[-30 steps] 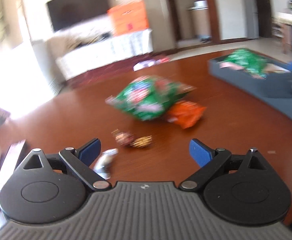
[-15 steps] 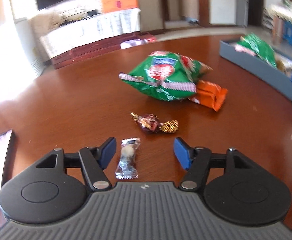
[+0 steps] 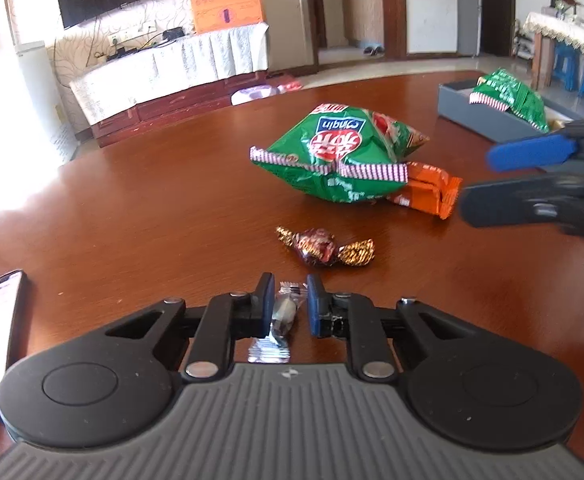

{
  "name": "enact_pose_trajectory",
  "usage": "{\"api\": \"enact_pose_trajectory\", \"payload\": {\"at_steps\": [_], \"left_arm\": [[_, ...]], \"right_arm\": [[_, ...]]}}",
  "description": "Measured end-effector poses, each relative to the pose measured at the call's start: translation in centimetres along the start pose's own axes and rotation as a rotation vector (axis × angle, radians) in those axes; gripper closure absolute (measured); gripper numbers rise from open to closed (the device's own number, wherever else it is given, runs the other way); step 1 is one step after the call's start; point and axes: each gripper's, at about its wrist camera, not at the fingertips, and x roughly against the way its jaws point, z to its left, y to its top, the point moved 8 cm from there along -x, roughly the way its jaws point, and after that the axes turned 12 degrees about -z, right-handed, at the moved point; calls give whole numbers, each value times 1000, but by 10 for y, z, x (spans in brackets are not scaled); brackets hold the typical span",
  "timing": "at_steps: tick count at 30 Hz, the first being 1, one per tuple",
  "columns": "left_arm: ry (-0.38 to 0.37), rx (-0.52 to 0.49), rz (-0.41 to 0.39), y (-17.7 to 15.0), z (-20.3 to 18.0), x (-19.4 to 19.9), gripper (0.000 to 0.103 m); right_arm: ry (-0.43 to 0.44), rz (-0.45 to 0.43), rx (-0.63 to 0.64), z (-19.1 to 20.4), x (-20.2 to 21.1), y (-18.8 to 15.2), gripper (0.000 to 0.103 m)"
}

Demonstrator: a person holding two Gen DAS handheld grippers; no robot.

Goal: Organize snacks
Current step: 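Grasp the small white wrapped candy with the left gripper while the right approaches the chocolate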

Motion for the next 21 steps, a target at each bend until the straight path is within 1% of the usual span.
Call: {"api": "enact_pose_trajectory", "payload": {"at_steps": [1,2,3,5,7,8,10,11,12,16,19,20,21], "left_arm": [[20,12,14,0,4,4,85],[42,25,25,0,9,7,85],[61,31,23,1,13,11,86],[92,25,15,4,17,15,85],[111,28,43,0,20,15,85],[97,32,63,-3,20,14,84],[95,22,73,-5,22,17,83],[88,18,82,-7,24,18,78],[78,34,85,-8,27,21,77],[50,129,102,-13,44,24,67],[33,150,107,-15,49,30,63],[30,142,111,-15,50,31,59],[26,141,115,-17,51,32,57]], "right_arm": [[12,23,12,4,-4,-2,52],[41,53,19,10,-9,-6,58],[58,80,35,16,-13,-10,62],[58,113,110,27,-22,-16,62],[57,137,153,34,-32,-19,62],[61,151,156,37,-38,-20,62],[54,178,177,41,-50,-24,60],[61,190,184,45,-56,-25,60],[69,198,191,49,-61,-27,61],[50,184,249,56,-73,-22,61],[32,167,248,54,-77,-15,61],[35,161,251,53,-78,-13,56],[43,161,254,53,-79,-13,53]]}}
